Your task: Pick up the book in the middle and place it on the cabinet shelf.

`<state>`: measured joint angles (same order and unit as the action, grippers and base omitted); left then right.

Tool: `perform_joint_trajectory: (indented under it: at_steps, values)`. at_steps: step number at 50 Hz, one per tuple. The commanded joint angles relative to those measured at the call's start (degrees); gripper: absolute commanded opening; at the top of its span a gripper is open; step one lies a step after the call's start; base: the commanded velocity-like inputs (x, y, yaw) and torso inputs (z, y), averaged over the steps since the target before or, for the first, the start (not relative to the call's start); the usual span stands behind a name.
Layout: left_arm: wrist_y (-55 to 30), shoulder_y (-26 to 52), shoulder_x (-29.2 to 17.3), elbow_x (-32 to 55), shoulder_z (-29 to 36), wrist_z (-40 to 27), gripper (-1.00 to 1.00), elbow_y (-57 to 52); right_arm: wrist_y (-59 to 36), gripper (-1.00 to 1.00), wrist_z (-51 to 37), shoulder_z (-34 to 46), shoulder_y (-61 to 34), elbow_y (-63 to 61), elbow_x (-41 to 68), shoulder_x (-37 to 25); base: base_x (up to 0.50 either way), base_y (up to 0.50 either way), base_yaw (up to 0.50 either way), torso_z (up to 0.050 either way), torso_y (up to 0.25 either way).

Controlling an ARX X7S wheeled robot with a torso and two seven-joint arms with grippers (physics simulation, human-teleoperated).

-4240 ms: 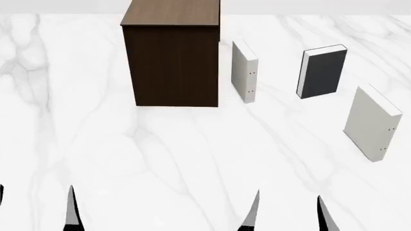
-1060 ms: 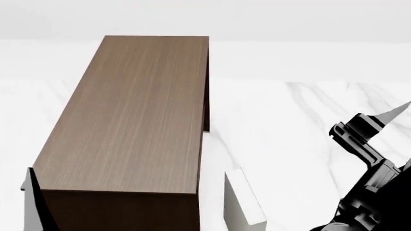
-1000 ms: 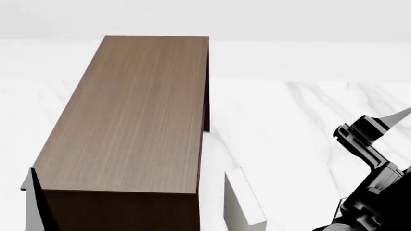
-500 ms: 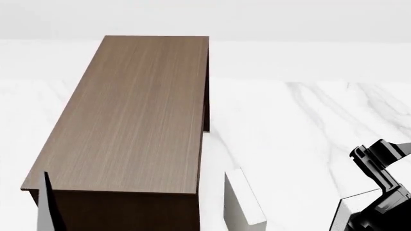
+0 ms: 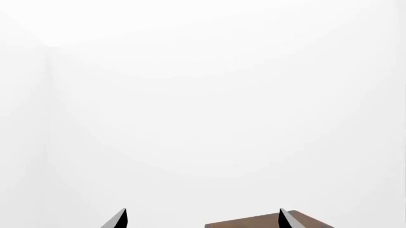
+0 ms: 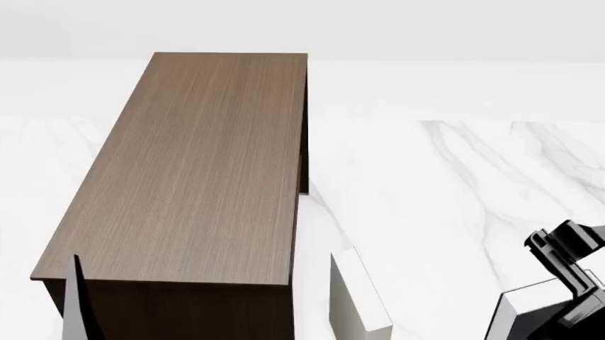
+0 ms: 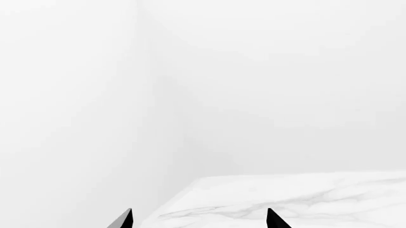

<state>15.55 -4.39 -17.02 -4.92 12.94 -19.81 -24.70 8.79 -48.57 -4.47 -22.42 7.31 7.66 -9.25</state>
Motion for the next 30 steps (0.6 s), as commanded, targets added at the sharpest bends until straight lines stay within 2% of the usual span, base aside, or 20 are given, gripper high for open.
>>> perform_joint_trajectory:
  at_steps: [1,30]
  values:
    - [-0.26,0.10,0.96,-0.32,-1.33,1.14,1.00,0.22,-0.42,1.00,2.04,-0.39,0.79,-0.14,-0.20,0.72,0.00,0.00,0.00,0.000,0.000]
    - [-0.14,-0.10,0.13,0.59,-0.68,0.78,1.00,0.82,0.24,1.00,4.51,5.70,4.15,3.94,5.00,5.27,0.00,0.00,0.00,0.000,0.000]
